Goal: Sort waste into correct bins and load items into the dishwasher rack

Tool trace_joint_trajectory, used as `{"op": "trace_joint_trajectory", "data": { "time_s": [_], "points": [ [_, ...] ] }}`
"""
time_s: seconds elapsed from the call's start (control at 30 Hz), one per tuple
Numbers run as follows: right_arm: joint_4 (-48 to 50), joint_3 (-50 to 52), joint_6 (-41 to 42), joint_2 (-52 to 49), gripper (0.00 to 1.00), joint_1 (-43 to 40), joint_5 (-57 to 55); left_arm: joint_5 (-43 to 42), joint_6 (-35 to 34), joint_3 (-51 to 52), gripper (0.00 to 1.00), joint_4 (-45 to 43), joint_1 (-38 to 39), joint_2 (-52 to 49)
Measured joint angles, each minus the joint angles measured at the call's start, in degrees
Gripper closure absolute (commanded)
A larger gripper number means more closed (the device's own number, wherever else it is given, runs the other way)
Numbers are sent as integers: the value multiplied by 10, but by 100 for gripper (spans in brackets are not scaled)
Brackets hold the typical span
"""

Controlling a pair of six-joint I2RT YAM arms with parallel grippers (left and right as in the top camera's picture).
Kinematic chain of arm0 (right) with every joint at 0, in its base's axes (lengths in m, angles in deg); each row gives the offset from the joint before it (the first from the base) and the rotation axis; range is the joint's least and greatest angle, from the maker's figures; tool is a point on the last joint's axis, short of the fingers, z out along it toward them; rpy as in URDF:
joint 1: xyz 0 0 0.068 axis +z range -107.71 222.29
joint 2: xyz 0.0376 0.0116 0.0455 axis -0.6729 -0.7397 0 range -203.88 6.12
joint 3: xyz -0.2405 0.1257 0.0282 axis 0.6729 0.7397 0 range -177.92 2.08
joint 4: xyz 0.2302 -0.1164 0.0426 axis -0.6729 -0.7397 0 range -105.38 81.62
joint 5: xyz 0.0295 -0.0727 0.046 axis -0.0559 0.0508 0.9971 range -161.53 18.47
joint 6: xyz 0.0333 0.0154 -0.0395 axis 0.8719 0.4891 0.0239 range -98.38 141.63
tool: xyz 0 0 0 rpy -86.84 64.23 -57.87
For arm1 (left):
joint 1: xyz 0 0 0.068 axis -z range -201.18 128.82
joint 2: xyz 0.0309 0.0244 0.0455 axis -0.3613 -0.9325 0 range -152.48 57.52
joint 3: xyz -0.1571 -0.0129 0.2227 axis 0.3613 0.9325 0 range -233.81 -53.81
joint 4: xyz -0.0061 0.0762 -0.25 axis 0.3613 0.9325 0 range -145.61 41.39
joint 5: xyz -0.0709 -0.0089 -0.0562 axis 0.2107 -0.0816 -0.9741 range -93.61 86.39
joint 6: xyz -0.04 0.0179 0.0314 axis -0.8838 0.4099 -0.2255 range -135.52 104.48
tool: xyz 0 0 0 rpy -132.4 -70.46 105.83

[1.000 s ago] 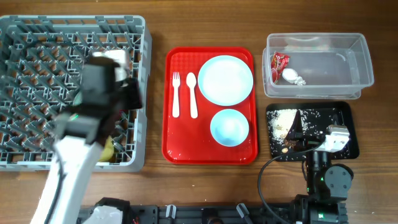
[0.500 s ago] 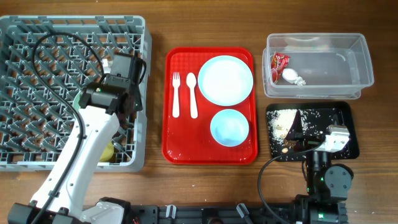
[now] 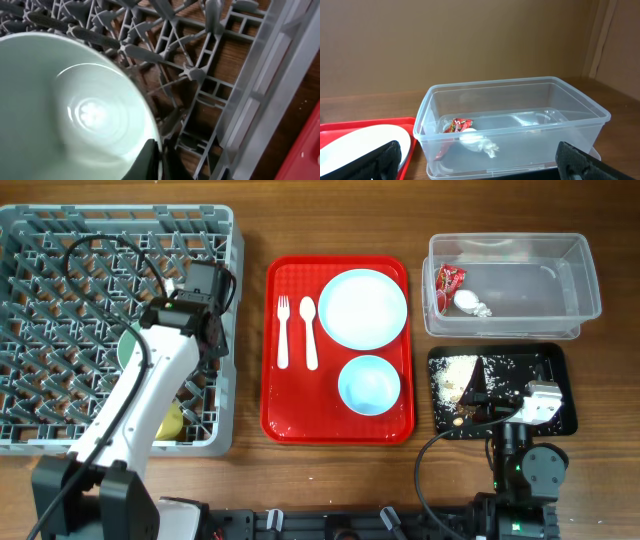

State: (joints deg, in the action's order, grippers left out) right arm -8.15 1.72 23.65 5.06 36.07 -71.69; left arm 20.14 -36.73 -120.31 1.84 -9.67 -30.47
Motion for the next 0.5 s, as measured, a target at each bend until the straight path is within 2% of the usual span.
{"op": "trace_joint_trajectory", "data": {
  "time_s": [0.1, 0.17, 0.23, 0.3, 0.37, 0.43, 0.5],
  "points": [
    [0, 0, 0, 0, 0, 0, 0, -2, -18, -13, 96, 8, -2, 19],
    [0, 0, 0, 0, 0, 0, 0, -16, -35, -23, 96, 6, -18, 66],
    [0, 0, 0, 0, 0, 0, 0, -59, -45, -33, 96, -11, -66, 139],
    [0, 0, 0, 0, 0, 0, 0, -138, -52, -42, 96, -22, -169, 213],
    [0, 0, 0, 0, 0, 0, 0, -294, -35, -44, 96, -35, -320, 239],
    [0, 0, 0, -1, 0, 0, 0, -494, 13, -32, 96, -68, -466, 222],
    [0, 0, 0, -1, 0, 0, 0, -648, 58, -6, 96, -104, -567, 189]
  ]
}}
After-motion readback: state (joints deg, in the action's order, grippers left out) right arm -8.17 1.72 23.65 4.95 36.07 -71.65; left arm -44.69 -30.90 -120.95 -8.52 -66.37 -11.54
